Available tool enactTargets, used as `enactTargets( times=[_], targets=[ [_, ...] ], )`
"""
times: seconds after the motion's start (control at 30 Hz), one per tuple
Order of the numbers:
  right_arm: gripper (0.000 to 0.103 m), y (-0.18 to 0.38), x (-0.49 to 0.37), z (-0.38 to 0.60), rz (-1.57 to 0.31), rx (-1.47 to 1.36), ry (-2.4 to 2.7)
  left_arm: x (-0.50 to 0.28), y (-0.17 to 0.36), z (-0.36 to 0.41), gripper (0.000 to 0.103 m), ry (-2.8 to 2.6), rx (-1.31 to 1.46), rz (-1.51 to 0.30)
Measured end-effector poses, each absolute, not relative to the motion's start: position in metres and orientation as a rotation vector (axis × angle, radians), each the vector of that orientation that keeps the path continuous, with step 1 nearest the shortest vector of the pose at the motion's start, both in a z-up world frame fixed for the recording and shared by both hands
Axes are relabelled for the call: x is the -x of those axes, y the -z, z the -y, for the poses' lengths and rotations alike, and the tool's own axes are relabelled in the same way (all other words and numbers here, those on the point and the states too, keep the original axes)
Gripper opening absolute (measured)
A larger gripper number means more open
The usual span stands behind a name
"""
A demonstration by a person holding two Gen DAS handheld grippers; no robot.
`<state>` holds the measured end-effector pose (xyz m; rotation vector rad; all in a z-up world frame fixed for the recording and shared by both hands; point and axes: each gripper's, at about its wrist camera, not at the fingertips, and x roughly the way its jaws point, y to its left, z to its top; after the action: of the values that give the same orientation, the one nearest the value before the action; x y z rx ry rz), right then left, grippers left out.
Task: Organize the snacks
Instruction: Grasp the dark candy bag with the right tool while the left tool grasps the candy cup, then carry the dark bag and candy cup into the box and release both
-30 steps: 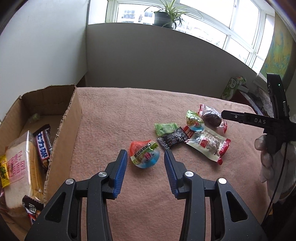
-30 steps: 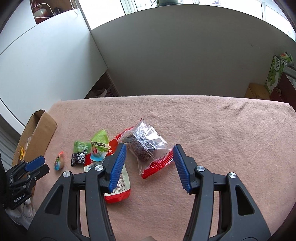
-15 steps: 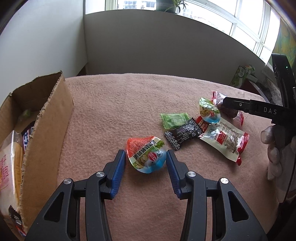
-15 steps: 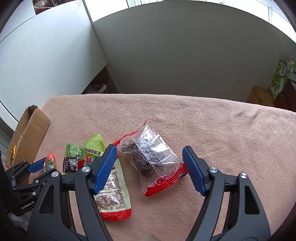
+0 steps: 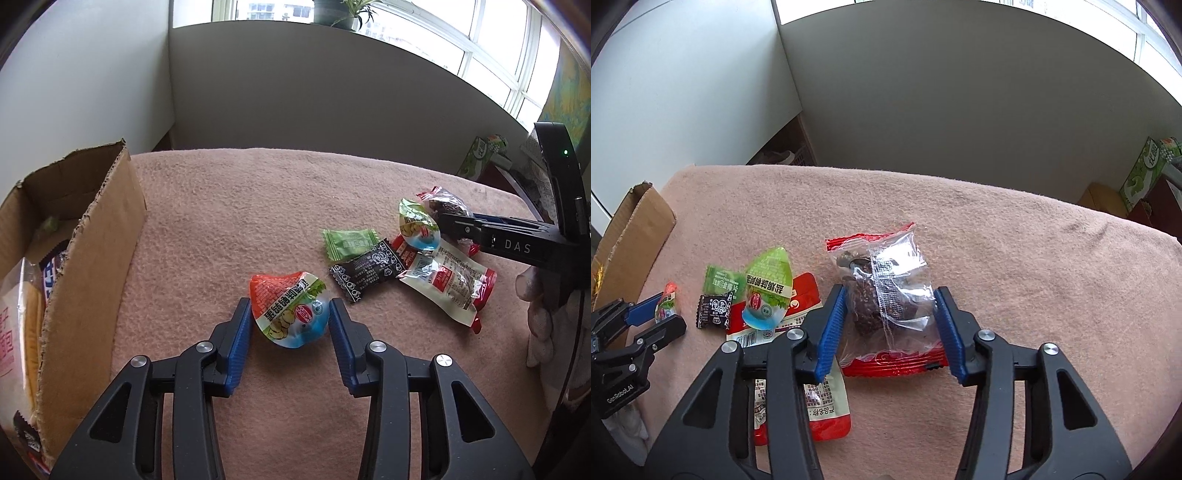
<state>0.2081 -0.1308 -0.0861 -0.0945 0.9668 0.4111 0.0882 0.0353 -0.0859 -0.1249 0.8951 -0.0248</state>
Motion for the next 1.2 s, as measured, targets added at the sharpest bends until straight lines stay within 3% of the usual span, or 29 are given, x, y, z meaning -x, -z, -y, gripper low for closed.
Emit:
enactTargets(
  times=[0.37, 0.73, 1.2],
  targets=[
    [0.042, 0.08, -0.204, 0.146, -0.949, 0.068, -0.396, -0.088, 0.083, -0.026, 0.028, 0.02, 0.117, -0.874],
    [0.042, 0.057, -0.189, 0.153, -0.9, 0.054, -0.389, -0.081, 0.07, -0.026, 0.028, 0.009, 0.115, -0.828],
    [0.042, -0.007, -0.143, 0.104, -0.782, 0.033, -0.551, -0.028, 0.012, -0.05, 0.028, -0.002, 0.149, -0.647]
  ],
)
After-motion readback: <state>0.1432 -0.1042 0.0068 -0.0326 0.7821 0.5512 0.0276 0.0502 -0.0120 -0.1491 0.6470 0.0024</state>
